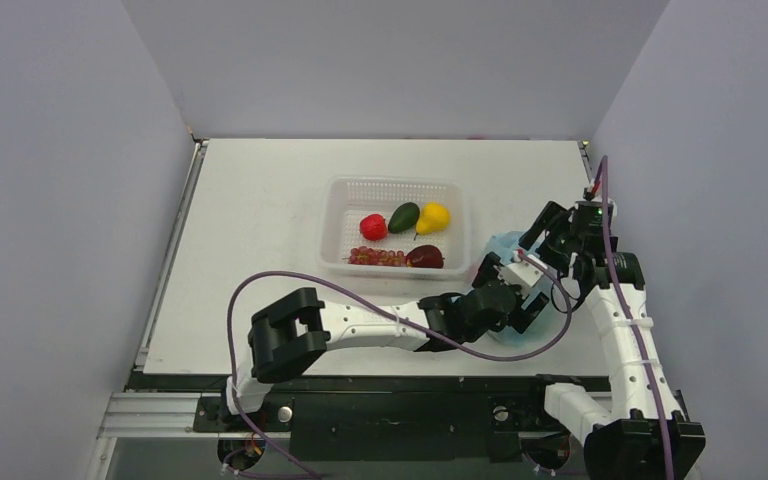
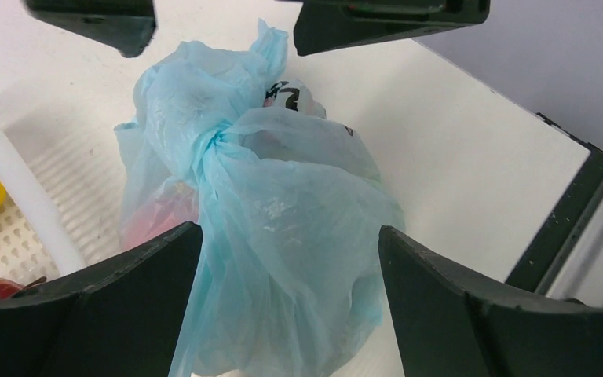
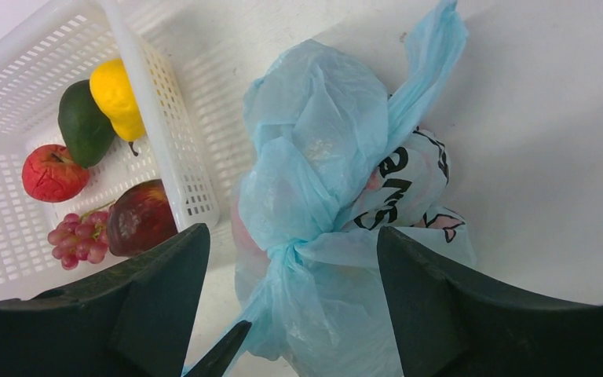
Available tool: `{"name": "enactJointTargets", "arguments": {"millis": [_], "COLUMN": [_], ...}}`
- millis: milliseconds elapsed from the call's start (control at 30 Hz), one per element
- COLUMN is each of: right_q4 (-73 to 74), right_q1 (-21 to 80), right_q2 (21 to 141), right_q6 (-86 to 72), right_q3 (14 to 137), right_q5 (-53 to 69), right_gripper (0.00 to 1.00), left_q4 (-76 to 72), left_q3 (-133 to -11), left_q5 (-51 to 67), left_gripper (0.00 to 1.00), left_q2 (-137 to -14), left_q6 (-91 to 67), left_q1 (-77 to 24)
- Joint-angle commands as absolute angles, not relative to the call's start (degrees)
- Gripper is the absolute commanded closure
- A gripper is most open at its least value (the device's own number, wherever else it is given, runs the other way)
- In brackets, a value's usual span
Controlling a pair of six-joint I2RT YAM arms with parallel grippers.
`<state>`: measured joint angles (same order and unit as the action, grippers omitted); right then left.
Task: Take the fake fruits out of the plastic bag
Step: Untie the plastic bag at the center of the board.
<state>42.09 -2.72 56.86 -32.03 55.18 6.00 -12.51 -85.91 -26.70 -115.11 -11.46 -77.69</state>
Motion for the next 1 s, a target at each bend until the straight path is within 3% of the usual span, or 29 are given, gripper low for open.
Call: {"name": "enactJointTargets", "arguments": {"millis": [0, 300, 367, 567, 700, 800, 967], "right_q4": [41.4, 44.0, 43.7, 42.6, 42.5, 42.4, 42.6], "right_q1": [-3.3, -2.1, -1.5, -0.4, 0.8, 2.2, 4.9], "right_q2": [59.1, 65.9, 66.8, 67.5, 67.7, 68.2, 68.2], "right_q6": [-30.2, -27.0, -26.8, -27.3, -26.9, -26.4, -25.2], "right_q3": [60.4, 62.0, 61.9, 61.0, 61.2, 61.0, 60.2], "right_q5": [7.1, 6.9, 6.8, 5.2, 3.3, 4.6, 2.7], "right_gripper": [0.28, 0.35, 0.35, 0.37, 0.43, 0.47, 0.45], "left_q4": [-12.6, -14.9, -14.2, -11.5, -11.7, -11.8, -12.3], "left_q3": [-92.5, -93.4, -93.7, -93.4, -90.9, -89.4, -87.4], "left_q5": [-32.5, -30.6, -28.4, -23.4, -19.8, -17.8, -17.2], "left_gripper": [0.21, 0.31, 0.38, 0.73, 0.87, 0.91, 0.98], "left_q2": [-119.0, -121.7, -121.9, -120.8, -118.5, -117.4, -116.1], "left_q6": [-9.3, -6.6, -6.6, -7.8, -8.6, -10.2, -11.7], "left_q1": [-78.2, -77.8, -77.3, -75.8, -75.4, -74.9, -73.9]}}
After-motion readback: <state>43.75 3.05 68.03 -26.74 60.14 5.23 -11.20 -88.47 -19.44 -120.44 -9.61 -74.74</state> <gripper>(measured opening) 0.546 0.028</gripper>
